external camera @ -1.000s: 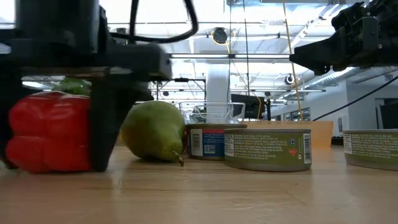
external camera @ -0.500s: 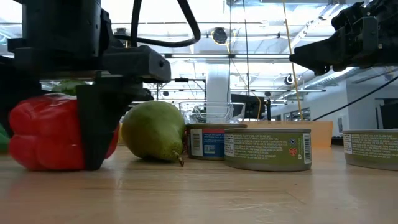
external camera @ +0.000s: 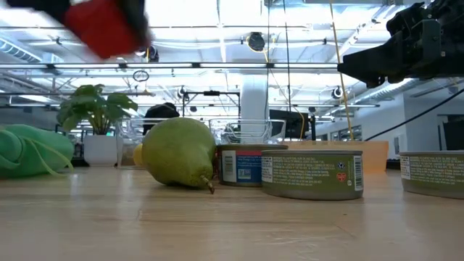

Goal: Pick & Place Food Item
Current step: Put the red bell pepper into the left transparent bin, then put the red grapes into the left transparent bin

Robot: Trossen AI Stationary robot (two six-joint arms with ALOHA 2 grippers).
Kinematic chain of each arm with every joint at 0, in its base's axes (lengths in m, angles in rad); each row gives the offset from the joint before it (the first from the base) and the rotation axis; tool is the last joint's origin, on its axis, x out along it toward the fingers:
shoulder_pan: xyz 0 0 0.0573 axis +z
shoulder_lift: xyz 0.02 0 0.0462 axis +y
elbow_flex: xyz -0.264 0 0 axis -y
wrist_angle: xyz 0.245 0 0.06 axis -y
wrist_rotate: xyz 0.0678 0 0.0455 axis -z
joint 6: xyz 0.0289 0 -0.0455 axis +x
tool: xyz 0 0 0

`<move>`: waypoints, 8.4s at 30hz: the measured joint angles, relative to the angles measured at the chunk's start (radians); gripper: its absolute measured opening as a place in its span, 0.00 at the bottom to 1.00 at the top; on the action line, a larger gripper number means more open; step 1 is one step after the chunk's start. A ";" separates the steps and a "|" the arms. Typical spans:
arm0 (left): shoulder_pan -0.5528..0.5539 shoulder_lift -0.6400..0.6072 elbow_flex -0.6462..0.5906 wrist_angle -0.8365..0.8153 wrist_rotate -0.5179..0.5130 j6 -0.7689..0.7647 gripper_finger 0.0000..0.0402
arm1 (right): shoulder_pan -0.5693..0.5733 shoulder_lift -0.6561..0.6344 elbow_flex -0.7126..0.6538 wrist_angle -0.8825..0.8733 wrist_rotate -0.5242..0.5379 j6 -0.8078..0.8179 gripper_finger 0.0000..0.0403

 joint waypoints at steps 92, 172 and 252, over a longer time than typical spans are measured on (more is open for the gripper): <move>0.674 -1.086 -0.826 1.117 0.472 1.763 0.92 | 0.000 0.000 0.000 0.000 0.000 0.000 0.49; 0.488 -1.762 -1.478 1.421 0.347 1.851 0.91 | 0.000 0.000 0.001 0.009 0.000 -0.104 0.49; 0.406 -0.008 -0.638 1.376 0.154 1.248 0.91 | 0.000 0.000 0.001 0.000 0.000 -0.101 0.49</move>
